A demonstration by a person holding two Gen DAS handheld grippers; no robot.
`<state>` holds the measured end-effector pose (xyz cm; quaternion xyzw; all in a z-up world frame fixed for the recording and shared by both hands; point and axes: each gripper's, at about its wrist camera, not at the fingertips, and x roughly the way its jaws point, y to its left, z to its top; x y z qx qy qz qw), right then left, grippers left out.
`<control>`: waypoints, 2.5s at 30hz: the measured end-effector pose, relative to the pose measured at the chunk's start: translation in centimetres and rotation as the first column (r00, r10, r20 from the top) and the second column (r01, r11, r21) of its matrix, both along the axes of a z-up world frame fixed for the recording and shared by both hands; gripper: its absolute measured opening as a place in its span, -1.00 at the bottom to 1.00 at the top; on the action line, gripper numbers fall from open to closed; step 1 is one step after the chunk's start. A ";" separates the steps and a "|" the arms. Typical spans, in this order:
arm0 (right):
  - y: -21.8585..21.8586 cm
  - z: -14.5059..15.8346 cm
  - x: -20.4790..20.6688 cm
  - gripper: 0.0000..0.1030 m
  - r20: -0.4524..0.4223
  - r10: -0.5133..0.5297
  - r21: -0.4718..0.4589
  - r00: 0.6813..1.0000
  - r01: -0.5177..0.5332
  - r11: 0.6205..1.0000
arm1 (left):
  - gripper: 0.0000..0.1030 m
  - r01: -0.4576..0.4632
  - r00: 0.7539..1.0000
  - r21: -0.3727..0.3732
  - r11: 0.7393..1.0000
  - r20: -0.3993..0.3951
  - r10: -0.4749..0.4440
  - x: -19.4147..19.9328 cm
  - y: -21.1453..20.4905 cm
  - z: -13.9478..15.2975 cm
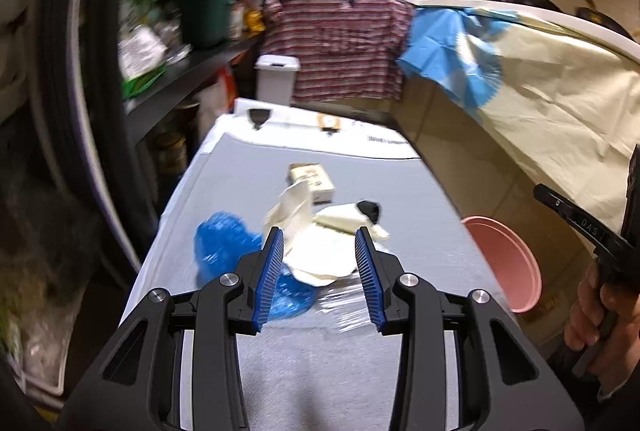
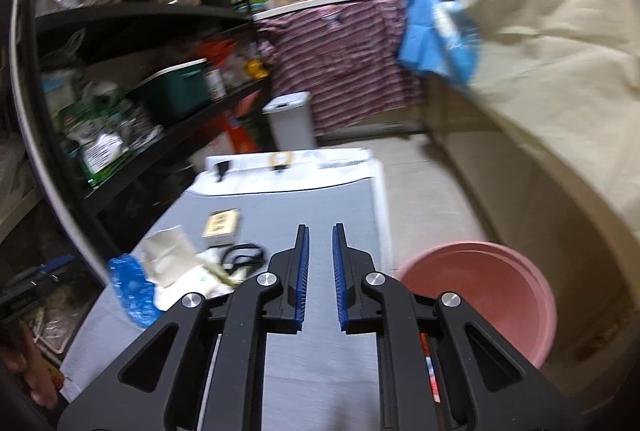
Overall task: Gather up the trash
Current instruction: 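Grasp the blue plastic bag with the left tool while the right tool grasps the black cord, then lift the blue bag and black cord and carry both toward the pink bin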
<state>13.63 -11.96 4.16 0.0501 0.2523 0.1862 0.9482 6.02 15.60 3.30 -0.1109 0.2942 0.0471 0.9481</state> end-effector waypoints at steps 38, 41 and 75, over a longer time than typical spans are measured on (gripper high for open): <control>14.9 -9.8 10.0 -0.91 -0.242 0.261 0.007 0.934 -0.267 0.964 | -0.30 -0.236 0.951 -0.037 0.971 -0.213 0.223 5.2 6.2 -8.4; 14.5 -9.3 9.7 -0.95 -0.225 0.258 0.004 0.940 -0.264 0.965 | -0.73 -0.221 0.954 -0.044 0.974 -0.217 0.207 5.3 6.1 -8.4; 4.6 -0.7 0.0 -0.95 -0.078 0.194 -0.060 0.978 -0.199 0.978 | -1.00 -0.118 0.993 0.027 0.993 0.021 0.117 1.0 1.5 -0.6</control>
